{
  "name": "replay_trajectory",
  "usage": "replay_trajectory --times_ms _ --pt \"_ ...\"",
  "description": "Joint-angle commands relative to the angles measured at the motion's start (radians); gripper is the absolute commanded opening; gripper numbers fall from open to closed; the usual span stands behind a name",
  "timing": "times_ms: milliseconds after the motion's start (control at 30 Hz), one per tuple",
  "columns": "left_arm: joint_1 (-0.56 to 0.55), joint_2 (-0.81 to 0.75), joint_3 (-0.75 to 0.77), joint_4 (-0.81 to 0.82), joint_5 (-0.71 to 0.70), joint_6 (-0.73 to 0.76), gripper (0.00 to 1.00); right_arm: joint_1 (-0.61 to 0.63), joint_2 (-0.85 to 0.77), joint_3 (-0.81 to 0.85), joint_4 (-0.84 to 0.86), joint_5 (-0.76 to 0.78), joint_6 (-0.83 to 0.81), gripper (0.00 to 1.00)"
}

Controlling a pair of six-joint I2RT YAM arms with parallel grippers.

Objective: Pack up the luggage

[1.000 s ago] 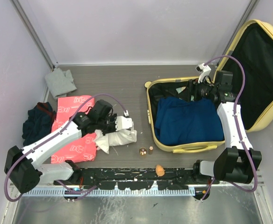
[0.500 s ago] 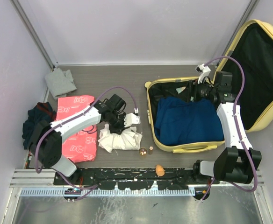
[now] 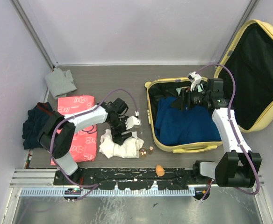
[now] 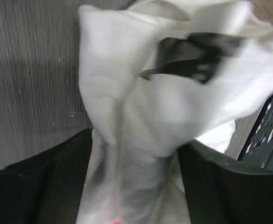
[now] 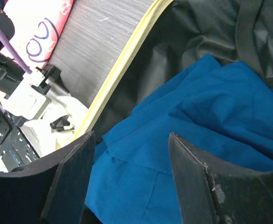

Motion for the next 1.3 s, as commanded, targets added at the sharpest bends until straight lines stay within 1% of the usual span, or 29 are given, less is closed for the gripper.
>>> replay_trajectory --times_ms 0,100,233,300,400,433,500,633,667,700,733,767,800,933,1067,1133,1267 --pt "-0.002 -0.088 -0.105 0.178 -0.058 -0.059 0.98 0.021 -0.052 -0.024 0.036 -0.014 0.021 0.69" --pt "-0.023 -0.127 -0.164 0.218 -0.095 -0.025 0.98 0.023 -0.050 -0.013 0.025 -0.005 0.005 0.69" --pt "-0.108 -0.118 -0.215 0.219 -0.201 0.034 0.98 0.023 -0.027 0.015 0.026 0.012 -0.004 0.69" --pt "-0.135 -0.100 -0.227 0.206 -0.221 0.043 0.99 0.023 -0.011 0.031 0.029 0.017 -0.006 0.69" --pt "-0.137 -0.015 -0.206 0.139 -0.204 0.045 0.79 0.023 0.000 0.044 0.038 0.024 -0.006 0.69" --pt "-0.137 0.010 -0.200 0.119 -0.200 0.053 0.74 0.023 0.005 0.047 0.040 0.024 -0.005 0.69" --pt "-0.137 0.051 -0.194 0.102 -0.198 0.065 0.67 0.023 0.011 0.055 0.040 0.024 -0.005 0.68" --pt "-0.127 0.098 -0.165 0.081 -0.194 0.073 0.36 0.023 0.018 0.064 0.038 0.026 -0.004 0.68" --pt "-0.120 0.095 -0.164 0.087 -0.195 0.070 0.31 0.022 0.018 0.066 0.038 0.027 -0.005 0.68" --pt "-0.113 0.089 -0.166 0.094 -0.199 0.068 0.22 0.023 0.018 0.067 0.038 0.028 -0.004 0.68" --pt "-0.103 0.081 -0.166 0.098 -0.206 0.066 0.09 0.023 0.019 0.069 0.036 0.029 -0.004 0.68" --pt "-0.089 0.069 -0.166 0.103 -0.215 0.063 0.02 0.023 0.020 0.072 0.036 0.031 -0.005 0.67" --pt "-0.072 0.048 -0.166 0.106 -0.215 0.058 0.00 0.023 0.021 0.074 0.036 0.032 -0.004 0.67" --pt "0.037 -0.050 -0.127 0.099 -0.188 0.029 0.00 0.022 0.024 0.083 0.036 0.038 -0.003 0.66" --pt "0.122 -0.144 -0.035 0.078 -0.165 -0.003 0.00 0.023 0.023 0.088 0.041 0.043 0.005 0.64" --pt "0.147 -0.167 0.024 0.069 -0.163 -0.013 0.00 0.022 0.022 0.091 0.043 0.044 0.010 0.64" --pt "0.165 -0.167 0.156 0.059 -0.171 -0.052 0.00 0.022 0.016 0.089 0.049 0.052 0.018 0.63"
